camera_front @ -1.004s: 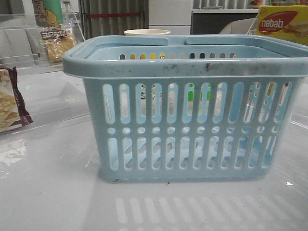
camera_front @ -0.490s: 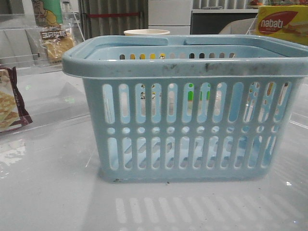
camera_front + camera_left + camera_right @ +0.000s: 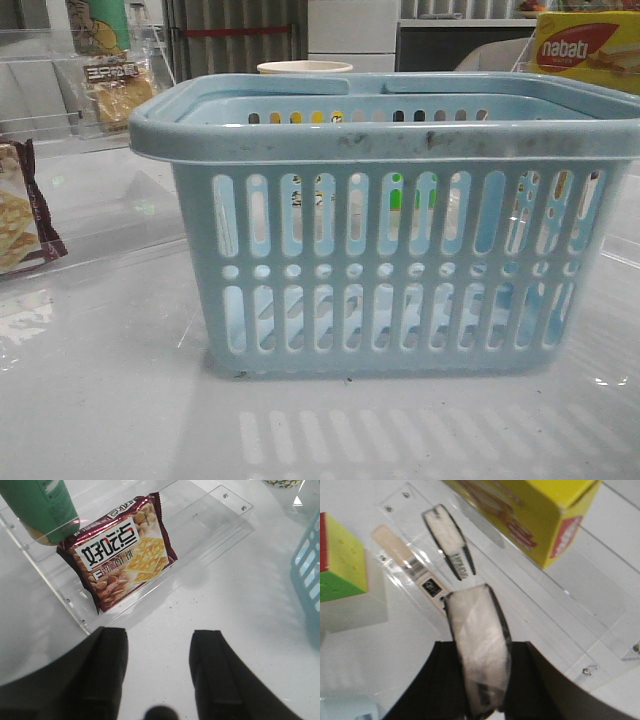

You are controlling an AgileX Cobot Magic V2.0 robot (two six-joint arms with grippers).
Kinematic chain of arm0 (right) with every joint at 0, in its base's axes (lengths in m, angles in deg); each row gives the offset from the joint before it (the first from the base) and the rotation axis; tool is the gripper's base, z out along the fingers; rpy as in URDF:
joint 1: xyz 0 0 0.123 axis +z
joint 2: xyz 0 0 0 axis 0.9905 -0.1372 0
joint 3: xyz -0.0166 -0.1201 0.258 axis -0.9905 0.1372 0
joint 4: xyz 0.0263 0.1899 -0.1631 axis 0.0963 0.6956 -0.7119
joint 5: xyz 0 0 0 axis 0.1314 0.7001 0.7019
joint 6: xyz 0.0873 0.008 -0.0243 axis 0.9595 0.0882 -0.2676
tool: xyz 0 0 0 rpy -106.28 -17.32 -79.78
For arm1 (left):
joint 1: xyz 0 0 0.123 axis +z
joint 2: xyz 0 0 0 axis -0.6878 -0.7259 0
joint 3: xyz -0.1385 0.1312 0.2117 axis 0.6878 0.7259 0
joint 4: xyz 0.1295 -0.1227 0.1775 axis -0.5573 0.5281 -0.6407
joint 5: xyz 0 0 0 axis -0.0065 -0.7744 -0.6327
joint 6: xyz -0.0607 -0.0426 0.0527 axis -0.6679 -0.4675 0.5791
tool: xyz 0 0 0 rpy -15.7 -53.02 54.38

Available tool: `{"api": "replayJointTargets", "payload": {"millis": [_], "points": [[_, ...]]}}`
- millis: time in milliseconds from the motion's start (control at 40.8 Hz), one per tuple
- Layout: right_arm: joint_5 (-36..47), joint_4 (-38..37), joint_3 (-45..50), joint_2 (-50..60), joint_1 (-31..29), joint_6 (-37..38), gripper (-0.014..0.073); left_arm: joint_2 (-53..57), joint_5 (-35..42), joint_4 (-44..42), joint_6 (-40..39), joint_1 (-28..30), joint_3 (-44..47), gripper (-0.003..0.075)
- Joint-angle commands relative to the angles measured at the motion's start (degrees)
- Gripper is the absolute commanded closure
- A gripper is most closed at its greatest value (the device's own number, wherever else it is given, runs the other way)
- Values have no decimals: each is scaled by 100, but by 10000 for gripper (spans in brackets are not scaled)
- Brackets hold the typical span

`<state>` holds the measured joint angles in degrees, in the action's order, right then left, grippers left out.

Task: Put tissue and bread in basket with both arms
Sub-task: 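Carry the tissue pack over the basket and open the right gripper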

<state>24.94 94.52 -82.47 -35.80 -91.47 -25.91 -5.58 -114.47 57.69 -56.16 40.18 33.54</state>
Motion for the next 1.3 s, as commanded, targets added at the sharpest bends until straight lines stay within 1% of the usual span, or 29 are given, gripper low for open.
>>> {"api": "replayJointTargets", "payload": {"millis": [0, 98, 269, 441, 588, 710, 759, 833, 931, 1004, 1053, 1176, 1273], "points": [[66, 78, -224, 759, 277, -421, 412, 3, 385, 66, -16, -33, -157, 361], [-60, 78, -224, 1156, 684, -538, 412, 3, 385, 66, -16, -33, -157, 361], [-251, 78, -131, 1633, 1671, -538, 412, 3, 385, 66, -16, -33, -157, 361], [-221, 125, 304, 1653, 2654, -538, 412, 3, 385, 69, -16, -33, -157, 361], [-32, 125, 795, 1456, 3252, -538, 412, 3, 385, 79, -16, -33, -157, 361], [236, 125, 1092, 1171, 3429, -538, 407, 3, 385, 79, -16, -33, -157, 361], [336, 134, 1158, 1049, 3429, -538, 391, 3, 385, 79, -16, -33, -157, 361], [402, 134, 1164, 858, 3429, -538, 312, 3, 385, 79, -16, -33, -157, 361], [522, 134, 1164, 638, 3429, -538, 153, 3, 385, 79, -16, -33, -157, 361], [638, 110, 1164, 521, 3429, -538, 76, 3, 385, 79, -16, -33, -157, 361], [700, 63, 1164, 491, 3429, -538, 59, 3, 385, 79, -16, -33, -157, 361], [752, -33, 1164, 565, 3429, -538, 64, 3, 385, 79, -16, -33, -157, 361], [642, -61, 1165, 786, 3429, -538, 65, 3, 385, 79, -16, -33, -157, 361]]}}
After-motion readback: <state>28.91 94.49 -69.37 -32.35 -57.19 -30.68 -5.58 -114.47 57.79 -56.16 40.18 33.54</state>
